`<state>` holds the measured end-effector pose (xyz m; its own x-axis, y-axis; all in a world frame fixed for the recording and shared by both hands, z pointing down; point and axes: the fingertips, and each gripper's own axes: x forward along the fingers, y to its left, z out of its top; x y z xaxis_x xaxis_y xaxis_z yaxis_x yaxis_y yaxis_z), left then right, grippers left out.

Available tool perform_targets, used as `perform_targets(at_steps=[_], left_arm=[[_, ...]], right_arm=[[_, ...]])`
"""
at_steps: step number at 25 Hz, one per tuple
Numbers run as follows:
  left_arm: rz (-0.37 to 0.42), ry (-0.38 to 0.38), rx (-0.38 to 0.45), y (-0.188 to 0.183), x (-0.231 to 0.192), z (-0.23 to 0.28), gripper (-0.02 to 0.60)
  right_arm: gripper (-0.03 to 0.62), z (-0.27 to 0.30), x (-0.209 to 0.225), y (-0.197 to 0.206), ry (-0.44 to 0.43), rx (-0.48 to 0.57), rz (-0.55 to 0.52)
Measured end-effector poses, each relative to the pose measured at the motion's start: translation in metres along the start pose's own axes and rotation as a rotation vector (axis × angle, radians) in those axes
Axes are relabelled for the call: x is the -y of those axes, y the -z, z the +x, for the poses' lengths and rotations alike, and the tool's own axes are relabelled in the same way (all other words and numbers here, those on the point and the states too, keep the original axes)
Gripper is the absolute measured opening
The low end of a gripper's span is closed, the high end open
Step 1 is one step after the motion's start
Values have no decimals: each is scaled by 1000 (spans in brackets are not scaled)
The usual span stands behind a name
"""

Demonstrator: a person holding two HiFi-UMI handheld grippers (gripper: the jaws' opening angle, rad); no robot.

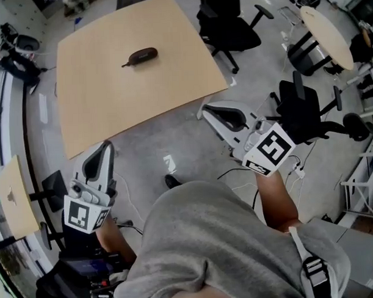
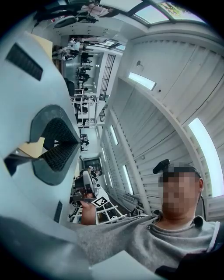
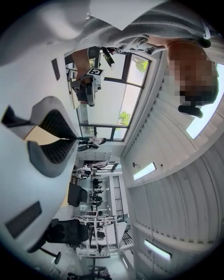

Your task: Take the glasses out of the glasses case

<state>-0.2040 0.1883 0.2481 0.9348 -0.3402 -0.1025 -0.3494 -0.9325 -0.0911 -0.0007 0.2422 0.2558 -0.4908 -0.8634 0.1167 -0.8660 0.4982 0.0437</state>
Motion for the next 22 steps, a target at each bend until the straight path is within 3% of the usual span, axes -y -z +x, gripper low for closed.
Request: perform_targets(at_steps=[3, 8, 12, 22], left_arm=[[-1, -28, -3, 6, -27, -11, 5], [-48, 22, 33, -5, -38, 6, 5], [-56, 47, 36, 0, -51, 9, 5], [-1, 10, 26, -1, -66, 10, 5]], right_arm=[[8, 31, 2, 0, -10, -10, -16], [8, 28, 2, -35, 42, -20, -29], [8, 40, 3, -29, 58, -46, -15], [8, 66, 17, -32, 5, -3, -13]])
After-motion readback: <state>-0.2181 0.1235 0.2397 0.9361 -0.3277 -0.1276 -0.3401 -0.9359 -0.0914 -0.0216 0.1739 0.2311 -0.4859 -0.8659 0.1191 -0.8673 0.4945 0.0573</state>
